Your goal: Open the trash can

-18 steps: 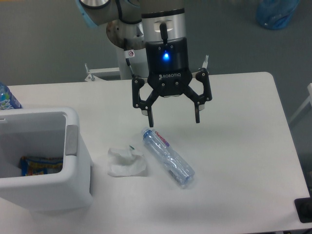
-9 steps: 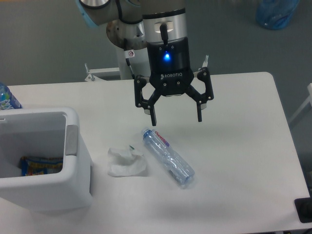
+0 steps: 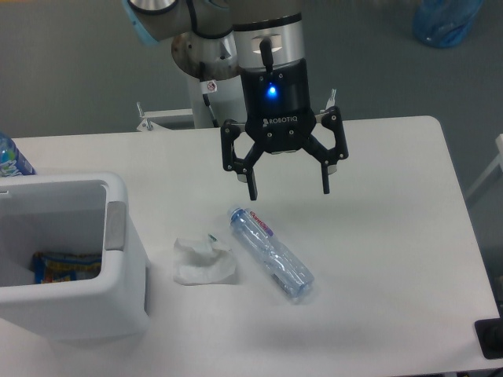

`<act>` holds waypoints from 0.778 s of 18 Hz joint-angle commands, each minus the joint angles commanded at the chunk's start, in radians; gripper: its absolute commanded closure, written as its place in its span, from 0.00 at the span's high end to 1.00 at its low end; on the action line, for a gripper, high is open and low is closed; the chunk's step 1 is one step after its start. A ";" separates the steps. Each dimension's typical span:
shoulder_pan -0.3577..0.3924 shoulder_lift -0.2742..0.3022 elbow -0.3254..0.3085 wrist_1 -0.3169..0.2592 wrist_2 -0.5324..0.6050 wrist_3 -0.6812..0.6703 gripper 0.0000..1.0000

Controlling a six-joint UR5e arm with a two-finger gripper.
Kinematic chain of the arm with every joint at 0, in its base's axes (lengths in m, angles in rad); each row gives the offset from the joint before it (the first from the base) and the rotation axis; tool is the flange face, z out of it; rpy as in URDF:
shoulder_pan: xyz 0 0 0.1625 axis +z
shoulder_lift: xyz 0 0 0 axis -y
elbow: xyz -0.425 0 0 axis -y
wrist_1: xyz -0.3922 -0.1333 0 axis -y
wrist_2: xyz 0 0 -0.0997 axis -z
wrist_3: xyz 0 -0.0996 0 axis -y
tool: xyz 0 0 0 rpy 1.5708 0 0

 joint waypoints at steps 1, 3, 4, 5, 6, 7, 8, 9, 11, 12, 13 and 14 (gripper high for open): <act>0.002 0.002 -0.002 -0.006 0.008 0.009 1.00; 0.018 0.005 -0.027 0.000 0.026 0.023 1.00; 0.028 0.005 -0.034 0.000 0.028 0.043 1.00; 0.035 0.006 -0.034 -0.008 0.028 0.073 1.00; 0.041 0.017 -0.035 -0.009 0.028 0.095 1.00; 0.049 0.026 -0.044 -0.009 0.028 0.104 1.00; 0.057 0.031 -0.051 -0.012 0.028 0.106 1.00; 0.057 0.031 -0.051 -0.014 0.028 0.106 1.00; 0.060 0.031 -0.051 -0.012 0.028 0.106 1.00; 0.064 0.031 -0.051 -0.012 0.028 0.106 1.00; 0.064 0.031 -0.051 -0.012 0.028 0.106 1.00; 0.064 0.031 -0.051 -0.012 0.028 0.106 1.00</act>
